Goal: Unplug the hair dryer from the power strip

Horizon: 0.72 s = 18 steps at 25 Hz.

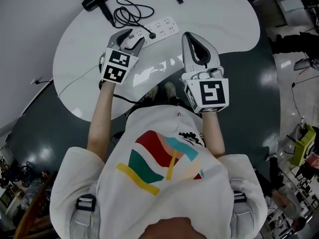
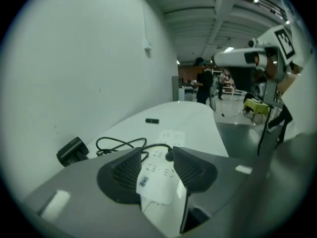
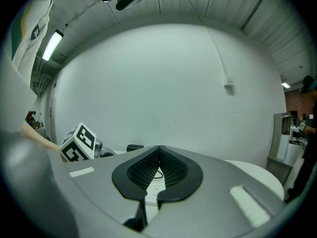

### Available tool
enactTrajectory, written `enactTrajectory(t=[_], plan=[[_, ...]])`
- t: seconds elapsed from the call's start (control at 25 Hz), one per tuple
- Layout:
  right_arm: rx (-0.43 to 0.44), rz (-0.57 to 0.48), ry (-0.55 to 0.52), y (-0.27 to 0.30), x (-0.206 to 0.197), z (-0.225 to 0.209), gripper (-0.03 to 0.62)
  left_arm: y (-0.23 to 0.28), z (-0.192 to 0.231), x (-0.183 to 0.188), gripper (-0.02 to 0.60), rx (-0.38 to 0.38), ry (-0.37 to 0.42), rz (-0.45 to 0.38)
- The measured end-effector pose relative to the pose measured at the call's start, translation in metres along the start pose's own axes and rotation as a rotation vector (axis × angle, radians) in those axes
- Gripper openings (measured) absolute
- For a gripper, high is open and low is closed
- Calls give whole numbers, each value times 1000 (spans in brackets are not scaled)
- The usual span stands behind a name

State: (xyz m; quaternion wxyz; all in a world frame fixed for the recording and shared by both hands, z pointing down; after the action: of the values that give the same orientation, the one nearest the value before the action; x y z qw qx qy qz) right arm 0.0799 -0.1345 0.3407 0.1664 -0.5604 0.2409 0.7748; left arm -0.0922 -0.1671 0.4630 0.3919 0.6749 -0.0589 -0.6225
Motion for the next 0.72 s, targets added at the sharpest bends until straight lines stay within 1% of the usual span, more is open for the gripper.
enactTrajectory(t=[0.08,0.16,0.24,0.4,0.48,0.6,0.68,0.72], plan=[[25,10,-1,5,-4,6,14,15,2,-18,195,-34,40,91],[50,22,-3,8,-7,10,14,26,4,-31,203,-67,45,154],[73,35,-7,10,-11,14,14,33,6,-39,209,-92,42,196],[119,63,-15,18,-18,20,14,44,13,-44,209,-120,55,238],[146,72,-19,22,-21,23,14,48,16,-46,227,-142,44,263],[188,81,-36,29,-25,26,14,53,20,-51,236,-169,40,314],[213,84,-49,34,-27,29,14,55,23,-56,244,-187,33,324],[223,86,-56,36,-28,30,14,55,23,-56,236,-193,30,321]])
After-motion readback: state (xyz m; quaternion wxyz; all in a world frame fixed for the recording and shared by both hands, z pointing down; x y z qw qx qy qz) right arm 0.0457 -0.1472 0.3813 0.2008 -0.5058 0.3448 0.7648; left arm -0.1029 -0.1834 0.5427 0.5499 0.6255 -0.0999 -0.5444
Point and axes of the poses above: the fingertips, and each gripper's own axes: y forward along the fingers, z to its left, x out of its top, the point moved 4 cm from there along -y, backward along the fingers, and after that the axes turned 15 degrees about -y, right-handed, at the moved point
